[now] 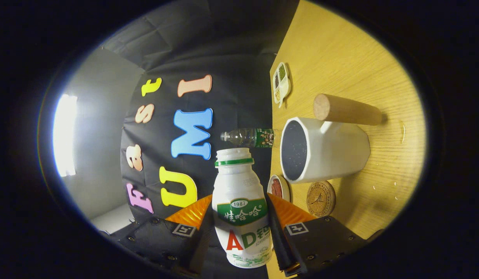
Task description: Take the bottle from table, then pour the juice into the cup, finally place the bottle on the coaster
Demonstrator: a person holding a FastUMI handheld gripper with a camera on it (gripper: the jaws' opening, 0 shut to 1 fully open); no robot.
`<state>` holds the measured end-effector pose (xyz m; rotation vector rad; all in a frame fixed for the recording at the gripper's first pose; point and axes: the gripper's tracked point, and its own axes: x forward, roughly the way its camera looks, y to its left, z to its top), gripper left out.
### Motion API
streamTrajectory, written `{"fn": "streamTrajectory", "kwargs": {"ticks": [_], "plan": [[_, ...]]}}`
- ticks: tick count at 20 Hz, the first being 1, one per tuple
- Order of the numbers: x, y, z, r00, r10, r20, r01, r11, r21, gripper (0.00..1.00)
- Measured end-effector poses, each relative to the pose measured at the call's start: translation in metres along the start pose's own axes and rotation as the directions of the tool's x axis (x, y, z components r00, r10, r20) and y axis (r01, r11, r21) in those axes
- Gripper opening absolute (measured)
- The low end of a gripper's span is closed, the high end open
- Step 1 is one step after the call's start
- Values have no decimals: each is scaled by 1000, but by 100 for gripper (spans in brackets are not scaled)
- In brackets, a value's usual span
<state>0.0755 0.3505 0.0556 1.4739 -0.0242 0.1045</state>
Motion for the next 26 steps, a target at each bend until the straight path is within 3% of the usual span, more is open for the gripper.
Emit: {"fn": "streamTrajectory", "kwargs": {"ticks": [7,13,15,22,26], "plan": [[5,-9,-28,998,-37,-58,21,967,-254,69],[7,-10,-37,995,-49,-82,18,938,-346,69],[9,-9,-37,996,-53,-70,19,911,-413,69],[29,-15,-37,995,-94,-32,43,696,-717,70],[35,-8,-35,997,-77,20,55,486,-872,69]]}}
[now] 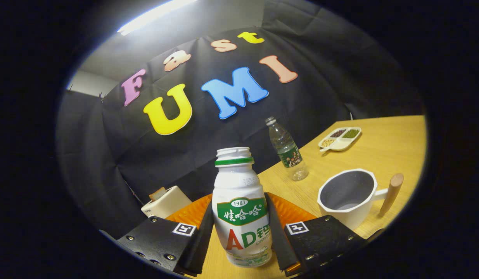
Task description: Take the bottle from table, then pour the juice into the cup, finally place the bottle on the coaster
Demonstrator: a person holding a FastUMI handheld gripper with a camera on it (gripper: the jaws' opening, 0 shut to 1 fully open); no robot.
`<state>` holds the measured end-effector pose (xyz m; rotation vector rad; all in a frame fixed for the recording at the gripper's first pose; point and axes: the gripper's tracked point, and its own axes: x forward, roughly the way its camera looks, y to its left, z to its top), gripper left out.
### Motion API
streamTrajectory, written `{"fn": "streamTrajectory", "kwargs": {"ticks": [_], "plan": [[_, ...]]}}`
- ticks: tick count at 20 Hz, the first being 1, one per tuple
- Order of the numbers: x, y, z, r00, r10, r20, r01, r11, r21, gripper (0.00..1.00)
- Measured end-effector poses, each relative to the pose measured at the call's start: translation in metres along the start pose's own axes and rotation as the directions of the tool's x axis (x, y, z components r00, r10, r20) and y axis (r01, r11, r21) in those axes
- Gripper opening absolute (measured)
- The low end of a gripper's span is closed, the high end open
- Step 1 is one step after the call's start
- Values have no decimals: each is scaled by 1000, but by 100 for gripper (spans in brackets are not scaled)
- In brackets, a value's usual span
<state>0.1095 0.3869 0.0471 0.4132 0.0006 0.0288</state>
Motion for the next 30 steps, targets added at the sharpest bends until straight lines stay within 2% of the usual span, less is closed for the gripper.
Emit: {"fn": "streamTrajectory", "kwargs": {"ticks": [4,7,9,16,26,30], "plan": [[12,8,3,1000,-2,22,6,987,-158,70],[15,6,19,995,-31,92,58,948,-312,70],[20,5,18,992,-26,120,69,928,-367,70],[36,-12,-9,995,-17,101,52,933,-356,70],[34,-12,-16,993,15,118,25,944,-330,70],[34,-15,-26,996,6,93,25,942,-335,81]]}}
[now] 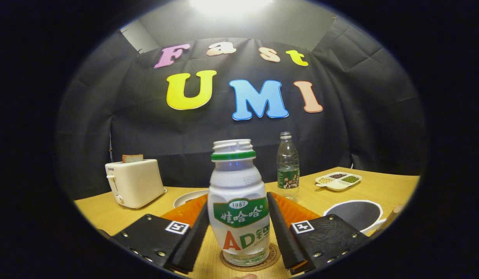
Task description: Take the bottle from table, then pour the juice into the cup, finally place the bottle on the coaster
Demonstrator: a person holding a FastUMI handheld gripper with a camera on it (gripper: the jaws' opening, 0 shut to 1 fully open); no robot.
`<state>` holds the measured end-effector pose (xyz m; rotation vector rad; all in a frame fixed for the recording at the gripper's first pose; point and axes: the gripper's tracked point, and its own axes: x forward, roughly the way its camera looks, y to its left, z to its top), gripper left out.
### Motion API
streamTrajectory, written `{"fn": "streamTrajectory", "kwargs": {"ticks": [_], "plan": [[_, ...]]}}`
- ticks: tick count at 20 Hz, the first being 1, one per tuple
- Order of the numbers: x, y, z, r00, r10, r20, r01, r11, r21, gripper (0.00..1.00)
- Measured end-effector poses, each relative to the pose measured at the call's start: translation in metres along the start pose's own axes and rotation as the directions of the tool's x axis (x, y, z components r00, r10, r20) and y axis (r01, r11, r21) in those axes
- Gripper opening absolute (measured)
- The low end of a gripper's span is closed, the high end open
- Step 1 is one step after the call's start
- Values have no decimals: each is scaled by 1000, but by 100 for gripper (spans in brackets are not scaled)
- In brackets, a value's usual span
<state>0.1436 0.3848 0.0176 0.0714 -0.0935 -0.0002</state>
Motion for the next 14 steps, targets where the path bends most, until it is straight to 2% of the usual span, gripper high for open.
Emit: {"fn": "streamTrajectory", "kwargs": {"ticks": [1,8,10,11,12,14], "plan": [[-2,1,3,1000,2,6,-1,1000,-8,96],[-25,4,34,999,22,47,-19,997,-74,97],[-41,14,38,996,85,18,-83,994,-65,97],[-55,21,40,989,148,5,-148,988,-48,97],[-68,32,49,975,221,24,-220,975,-32,97],[-98,21,80,958,268,102,-269,963,-14,96]]}}
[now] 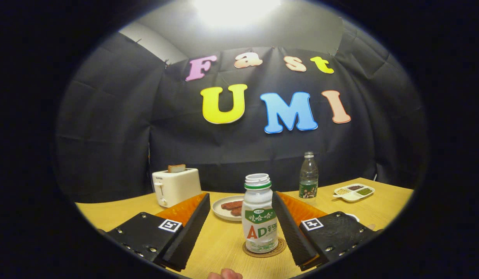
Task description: Take the bottle from table, then pour the juice into the cup, finally place the bottle on the coaster
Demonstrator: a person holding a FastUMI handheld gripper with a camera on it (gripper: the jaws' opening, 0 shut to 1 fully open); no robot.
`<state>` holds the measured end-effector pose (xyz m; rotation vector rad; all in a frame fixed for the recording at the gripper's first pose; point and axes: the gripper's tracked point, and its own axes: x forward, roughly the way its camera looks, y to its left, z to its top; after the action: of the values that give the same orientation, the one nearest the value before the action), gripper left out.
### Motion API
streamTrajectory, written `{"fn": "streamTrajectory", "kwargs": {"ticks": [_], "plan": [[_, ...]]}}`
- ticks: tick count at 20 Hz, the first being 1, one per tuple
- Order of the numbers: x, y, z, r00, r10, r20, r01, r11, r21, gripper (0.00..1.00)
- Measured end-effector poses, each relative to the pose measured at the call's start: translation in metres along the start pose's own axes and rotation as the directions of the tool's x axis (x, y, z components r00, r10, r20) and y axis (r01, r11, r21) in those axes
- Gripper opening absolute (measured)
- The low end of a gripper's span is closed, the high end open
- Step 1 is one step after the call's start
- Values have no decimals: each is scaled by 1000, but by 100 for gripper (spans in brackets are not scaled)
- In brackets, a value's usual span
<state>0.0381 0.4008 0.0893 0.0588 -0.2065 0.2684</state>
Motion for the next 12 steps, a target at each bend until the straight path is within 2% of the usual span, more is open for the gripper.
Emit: {"fn": "streamTrajectory", "kwargs": {"ticks": [3,6,8,12], "plan": [[-35,-27,40,997,3,80,-5,1000,27,95],[-60,-79,60,992,-73,104,70,997,37,96],[-68,-107,60,991,-105,84,105,994,7,97],[-60,-141,46,987,-157,-30,154,985,-80,97]]}}
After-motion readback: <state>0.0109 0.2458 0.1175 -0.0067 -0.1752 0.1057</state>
